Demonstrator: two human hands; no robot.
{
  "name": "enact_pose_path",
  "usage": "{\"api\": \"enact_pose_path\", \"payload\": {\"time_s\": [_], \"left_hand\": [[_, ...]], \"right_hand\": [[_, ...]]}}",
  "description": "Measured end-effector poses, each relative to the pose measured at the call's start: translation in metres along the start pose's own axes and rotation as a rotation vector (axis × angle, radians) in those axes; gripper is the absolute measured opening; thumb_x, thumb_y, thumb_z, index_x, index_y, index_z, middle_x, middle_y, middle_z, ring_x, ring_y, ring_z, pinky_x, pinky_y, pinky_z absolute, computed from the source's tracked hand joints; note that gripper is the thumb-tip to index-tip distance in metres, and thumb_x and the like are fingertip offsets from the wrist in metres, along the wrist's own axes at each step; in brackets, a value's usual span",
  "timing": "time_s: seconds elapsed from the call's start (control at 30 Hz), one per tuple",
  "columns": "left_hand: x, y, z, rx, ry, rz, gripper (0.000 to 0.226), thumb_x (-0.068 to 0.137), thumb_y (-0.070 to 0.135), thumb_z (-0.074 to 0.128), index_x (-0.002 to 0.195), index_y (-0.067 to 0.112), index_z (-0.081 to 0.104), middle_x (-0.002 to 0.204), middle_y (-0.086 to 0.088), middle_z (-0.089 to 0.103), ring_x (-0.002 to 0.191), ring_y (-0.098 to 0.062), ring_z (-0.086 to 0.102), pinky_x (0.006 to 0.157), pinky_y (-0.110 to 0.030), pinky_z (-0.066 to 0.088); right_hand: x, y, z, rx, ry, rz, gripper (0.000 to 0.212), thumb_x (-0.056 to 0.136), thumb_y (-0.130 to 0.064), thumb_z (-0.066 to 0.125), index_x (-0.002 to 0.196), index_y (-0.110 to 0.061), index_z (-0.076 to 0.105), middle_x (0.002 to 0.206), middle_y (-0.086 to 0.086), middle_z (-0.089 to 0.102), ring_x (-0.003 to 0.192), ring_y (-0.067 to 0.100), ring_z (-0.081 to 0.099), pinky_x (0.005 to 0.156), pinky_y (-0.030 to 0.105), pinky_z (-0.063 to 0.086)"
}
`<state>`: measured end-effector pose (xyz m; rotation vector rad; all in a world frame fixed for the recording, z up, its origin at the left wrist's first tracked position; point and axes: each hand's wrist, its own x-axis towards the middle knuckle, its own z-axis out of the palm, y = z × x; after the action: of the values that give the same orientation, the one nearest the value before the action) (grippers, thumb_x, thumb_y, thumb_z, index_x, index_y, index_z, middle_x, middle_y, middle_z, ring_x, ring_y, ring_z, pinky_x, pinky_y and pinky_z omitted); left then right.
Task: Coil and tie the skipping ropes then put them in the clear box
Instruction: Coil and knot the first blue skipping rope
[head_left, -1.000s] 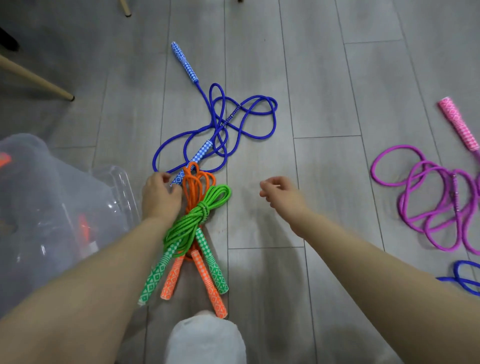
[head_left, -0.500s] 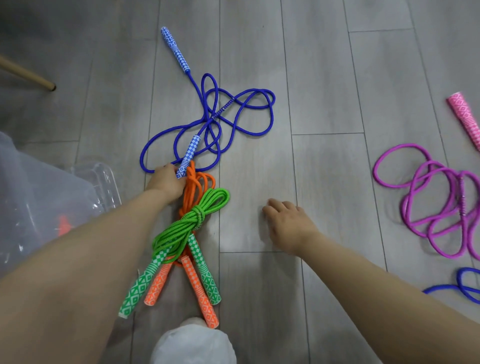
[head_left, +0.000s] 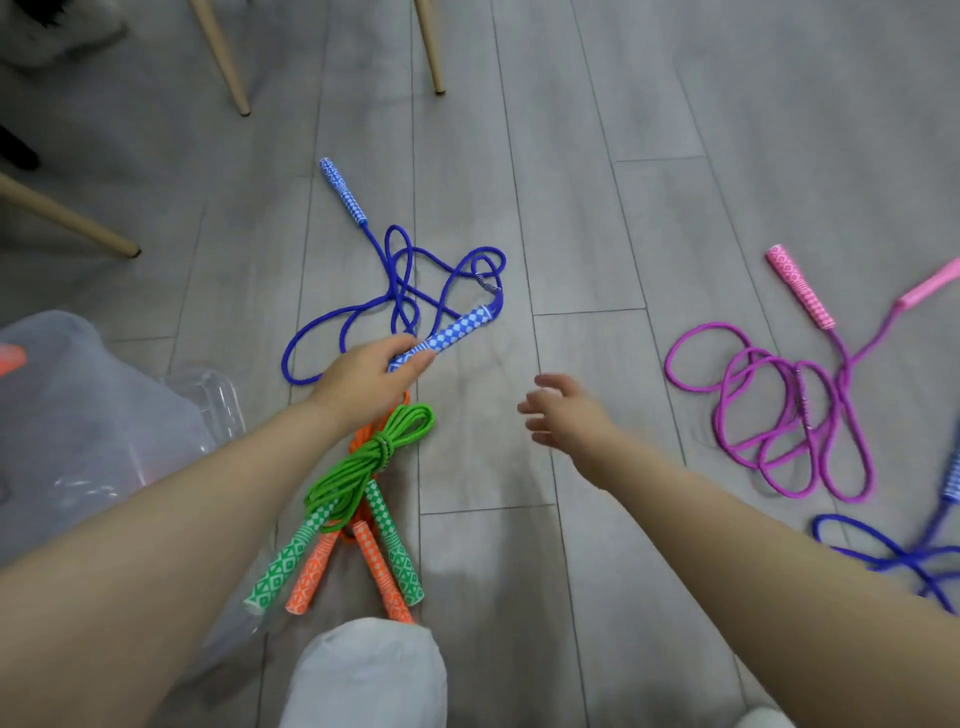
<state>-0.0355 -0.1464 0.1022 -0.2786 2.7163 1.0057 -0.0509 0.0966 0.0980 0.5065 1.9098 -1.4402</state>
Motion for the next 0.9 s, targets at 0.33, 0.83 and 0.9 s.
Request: {"api": "enact_pose_path", "payload": {"time_s": [0.33,0.83,0.9], "left_hand": [[-0.104,0.138,-0.056,-0.037,-0.191,0.398,0.017,0.095,0.048,0.05,0.088,0.034,0.058,0.068,0.012,0.06,0.062,-0.004,0.053,0.066,-0.032,0.047],[-0.291,0.295,-0.104,-0.37,-0.289,0.499,0.02,0.101,0.025,0.046,0.108,0.007,0.054,0.084,-0.01,0.064,0.073,-0.021,0.062,0.07,-0.028,0.054],[-0.311,0.306,-0.093,-0.341,-0.24,0.551,0.016,0.102,0.02,0.043,0.094,0.013,0.055,0.074,-0.007,0.059,0.066,-0.021,0.059,0.071,-0.038,0.054]], "right_hand": [[-0.128,-0.058,-0.076,-0.061,0.239,-0.592,0.037,0.089,-0.001,0.056,0.118,-0.025,0.059,0.095,-0.001,0.07,0.082,0.016,0.062,0.086,0.046,0.055],[-0.388,-0.074,-0.132,-0.773,0.305,-0.706,0.023,0.093,-0.029,0.057,0.081,-0.015,0.069,0.056,-0.01,0.069,0.055,0.007,0.061,0.065,0.031,0.052],[-0.411,-0.06,-0.131,-0.756,0.302,-0.737,0.023,0.092,-0.031,0.062,0.079,-0.014,0.069,0.05,-0.011,0.065,0.046,0.001,0.055,0.055,0.026,0.047]]}}
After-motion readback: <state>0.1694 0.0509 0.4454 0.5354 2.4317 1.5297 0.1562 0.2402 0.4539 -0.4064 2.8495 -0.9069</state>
